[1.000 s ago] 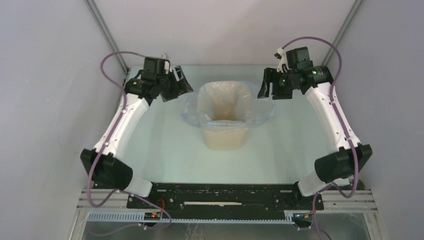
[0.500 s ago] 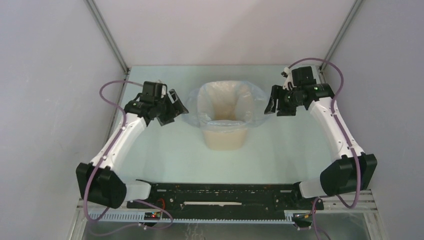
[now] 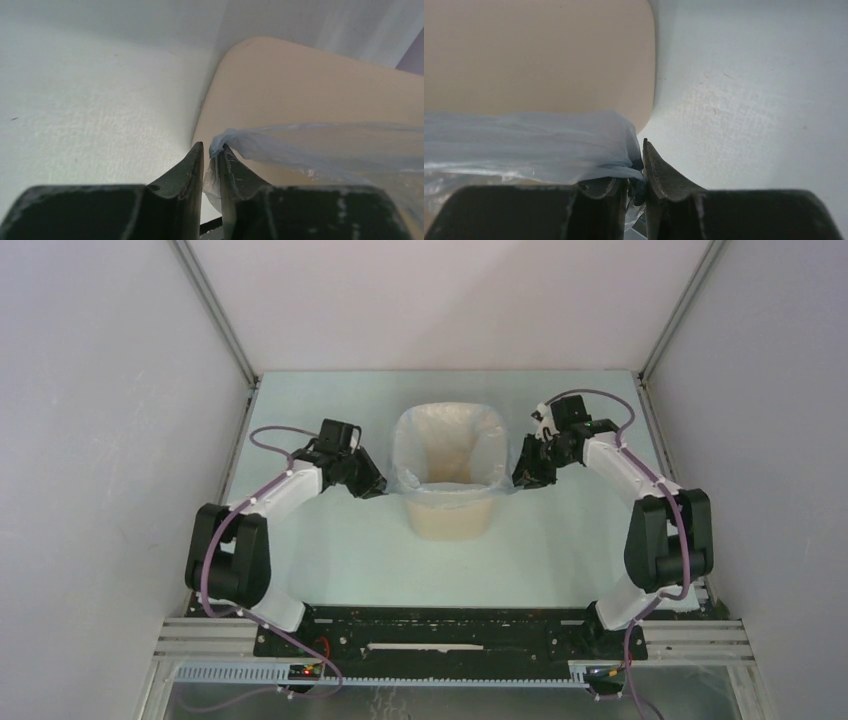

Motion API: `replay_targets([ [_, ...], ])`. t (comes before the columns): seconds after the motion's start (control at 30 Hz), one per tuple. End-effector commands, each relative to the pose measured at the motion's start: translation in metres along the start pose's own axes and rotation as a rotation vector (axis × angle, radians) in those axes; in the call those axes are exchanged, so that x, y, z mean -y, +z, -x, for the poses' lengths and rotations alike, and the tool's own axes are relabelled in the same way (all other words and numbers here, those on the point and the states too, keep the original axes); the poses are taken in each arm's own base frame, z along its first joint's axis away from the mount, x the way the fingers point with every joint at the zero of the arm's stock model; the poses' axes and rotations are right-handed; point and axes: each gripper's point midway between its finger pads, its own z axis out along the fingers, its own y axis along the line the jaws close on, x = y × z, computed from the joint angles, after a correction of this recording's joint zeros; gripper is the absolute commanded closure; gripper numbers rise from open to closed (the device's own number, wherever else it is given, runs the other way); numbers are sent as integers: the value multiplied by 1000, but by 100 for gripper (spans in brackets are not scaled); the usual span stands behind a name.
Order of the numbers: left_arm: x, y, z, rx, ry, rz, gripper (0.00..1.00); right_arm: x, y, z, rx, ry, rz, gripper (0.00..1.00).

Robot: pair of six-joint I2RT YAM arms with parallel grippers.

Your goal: Put the trash bags into the trash bin

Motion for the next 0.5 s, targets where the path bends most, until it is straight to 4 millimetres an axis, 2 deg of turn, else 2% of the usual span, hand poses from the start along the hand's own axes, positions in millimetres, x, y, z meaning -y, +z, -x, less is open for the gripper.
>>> replay_targets([
  [0.0, 17, 14, -12, -30, 30, -63, 80, -22, 11, 11, 20, -10, 98, 75],
  [0.13, 14, 25, -29, -77, 40, -51, 84, -16, 28, 7, -25, -5, 100, 74],
  [0.2, 12, 26, -32, -82, 42, -48, 84, -12, 33, 4, -43, -3, 91, 73],
  [0.3, 7, 27, -35, -87, 54, -38, 84, -6, 39, 6, -26, -7, 80, 66],
  [0.47, 4, 27, -43, -107, 46, -36, 85, -3, 60, -3, -70, -10, 81, 65],
])
